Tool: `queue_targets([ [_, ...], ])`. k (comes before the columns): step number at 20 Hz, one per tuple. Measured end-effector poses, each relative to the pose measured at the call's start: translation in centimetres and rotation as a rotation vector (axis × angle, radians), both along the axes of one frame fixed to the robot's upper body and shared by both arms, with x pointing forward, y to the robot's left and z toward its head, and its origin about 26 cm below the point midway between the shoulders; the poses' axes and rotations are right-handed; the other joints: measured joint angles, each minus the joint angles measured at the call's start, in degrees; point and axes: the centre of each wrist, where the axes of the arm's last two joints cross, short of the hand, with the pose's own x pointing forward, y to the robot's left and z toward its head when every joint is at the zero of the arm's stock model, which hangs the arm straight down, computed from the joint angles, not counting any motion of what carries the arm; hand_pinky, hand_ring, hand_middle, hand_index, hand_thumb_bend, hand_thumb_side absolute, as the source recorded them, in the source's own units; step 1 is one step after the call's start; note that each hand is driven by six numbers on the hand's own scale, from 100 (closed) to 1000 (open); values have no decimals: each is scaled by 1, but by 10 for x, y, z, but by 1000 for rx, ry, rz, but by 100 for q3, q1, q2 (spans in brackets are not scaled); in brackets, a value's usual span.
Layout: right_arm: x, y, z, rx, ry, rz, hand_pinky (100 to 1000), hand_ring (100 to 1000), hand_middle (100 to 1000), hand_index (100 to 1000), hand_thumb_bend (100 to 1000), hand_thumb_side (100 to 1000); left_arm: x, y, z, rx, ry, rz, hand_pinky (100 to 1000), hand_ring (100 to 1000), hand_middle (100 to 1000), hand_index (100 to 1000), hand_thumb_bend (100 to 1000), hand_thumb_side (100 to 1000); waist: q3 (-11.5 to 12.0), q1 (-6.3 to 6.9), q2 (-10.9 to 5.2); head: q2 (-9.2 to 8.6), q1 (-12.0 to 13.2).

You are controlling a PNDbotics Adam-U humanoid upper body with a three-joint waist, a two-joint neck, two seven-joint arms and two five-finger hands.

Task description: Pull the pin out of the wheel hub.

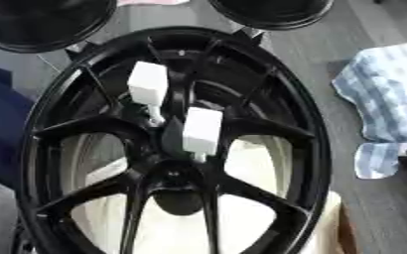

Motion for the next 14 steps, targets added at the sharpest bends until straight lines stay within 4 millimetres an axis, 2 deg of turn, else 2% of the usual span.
queue_targets([
  [5, 0, 0, 0, 6, -2, 2, 853, 700, 630, 596, 153, 537, 0, 5, -7, -5, 8, 21, 729, 419, 237, 402, 100, 270, 2, -11, -1, 0, -19],
  [6, 0, 0, 0, 6, -3, 1, 853, 700, 630, 596, 152, 538, 0, 5, -7, -5, 8, 22, 788, 553, 514, 685, 100, 230, 2, -12, -1, 0, -20],
  [10, 0, 0, 0, 8, -3, 2, 853, 700, 630, 596, 152, 537, 1, 2, -15, -30, 9, -11, 795, 567, 539, 714, 100, 285, 10, -45, -14, 0, -17],
  [14, 0, 0, 0, 12, -6, 4, 853, 700, 630, 596, 152, 535, 3, -12, -15, -66, -10, -89, 794, 564, 537, 713, 100, 301, 11, -45, -45, -1, -16],
])
